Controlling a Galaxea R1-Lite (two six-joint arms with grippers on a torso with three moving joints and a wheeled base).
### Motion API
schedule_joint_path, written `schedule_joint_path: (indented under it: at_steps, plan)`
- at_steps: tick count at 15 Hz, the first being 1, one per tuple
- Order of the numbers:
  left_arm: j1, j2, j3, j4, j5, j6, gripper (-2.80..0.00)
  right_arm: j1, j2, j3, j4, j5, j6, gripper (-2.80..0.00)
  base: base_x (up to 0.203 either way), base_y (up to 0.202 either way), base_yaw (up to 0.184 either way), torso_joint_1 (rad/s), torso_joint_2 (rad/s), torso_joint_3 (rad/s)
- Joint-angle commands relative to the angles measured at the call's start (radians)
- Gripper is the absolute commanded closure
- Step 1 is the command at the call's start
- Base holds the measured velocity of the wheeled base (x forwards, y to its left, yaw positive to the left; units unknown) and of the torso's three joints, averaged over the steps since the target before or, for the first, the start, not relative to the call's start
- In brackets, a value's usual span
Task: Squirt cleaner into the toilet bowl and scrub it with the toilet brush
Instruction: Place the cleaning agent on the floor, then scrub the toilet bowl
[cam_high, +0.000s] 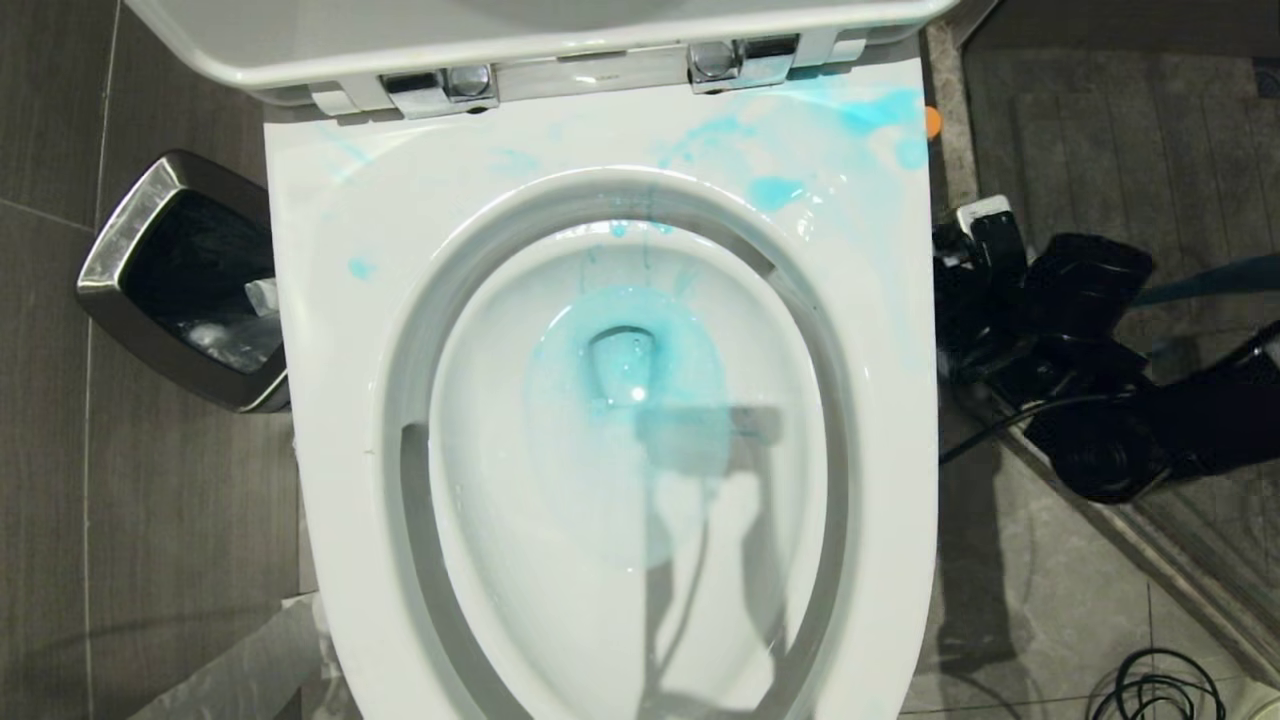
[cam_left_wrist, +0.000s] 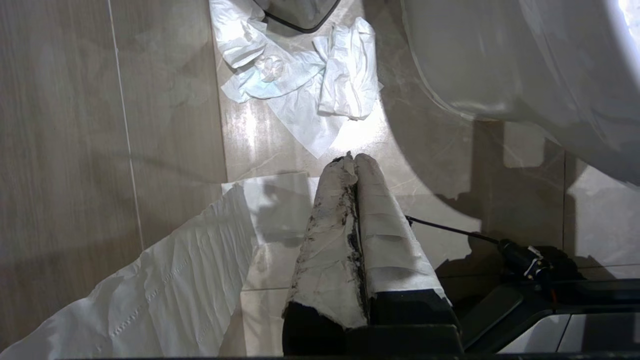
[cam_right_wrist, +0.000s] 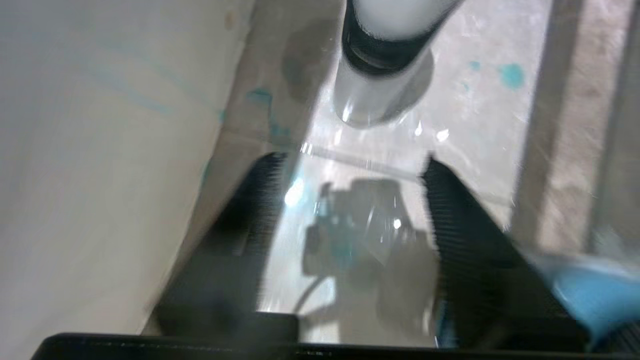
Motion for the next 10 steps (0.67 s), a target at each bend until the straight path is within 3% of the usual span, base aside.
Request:
schedule_joint_path:
  at_steps: [1,4,6,8,9,10]
  plan:
    - [0.001,0.002,0.000,0.000,0.001,-0.001,0.00,0.002,-0.190,0.192,-0.005,0.001,0.000,0.00,0.000,0.000,0.000,0.000,0.00,0.000]
    - [0.001,0.002,-0.001,0.000,0.001,-0.001,0.00,0.000,-0.328,0.371,0.015,-0.030,0.001,0.00,0.000,0.000,0.000,0.000,0.00,0.000]
    - [0.001,0.002,0.000,0.000,0.001,-0.001,0.00,-0.004,-0.352,0.347,0.092,-0.156,-0.001,0.00,0.000,0.000,0.000,0.000,0.00,0.000]
    - [-0.001,0.002,-0.001,0.000,0.001,-0.001,0.00,-0.004,-0.387,0.363,0.147,-0.206,0.006,0.00,0.000,0.000,0.000,0.000,0.00,0.000]
    - [-0.001,0.002,-0.001,0.000,0.001,-0.001,0.00,-0.010,-0.405,0.393,0.147,-0.209,0.020,-2.80,0.000,0.000,0.000,0.000,0.00,0.000]
    - [0.000,0.002,0.000,0.000,0.001,-0.001,0.00,-0.020,-0.425,0.430,0.147,-0.211,0.030,-2.80,0.000,0.000,0.000,0.000,0.00,0.000]
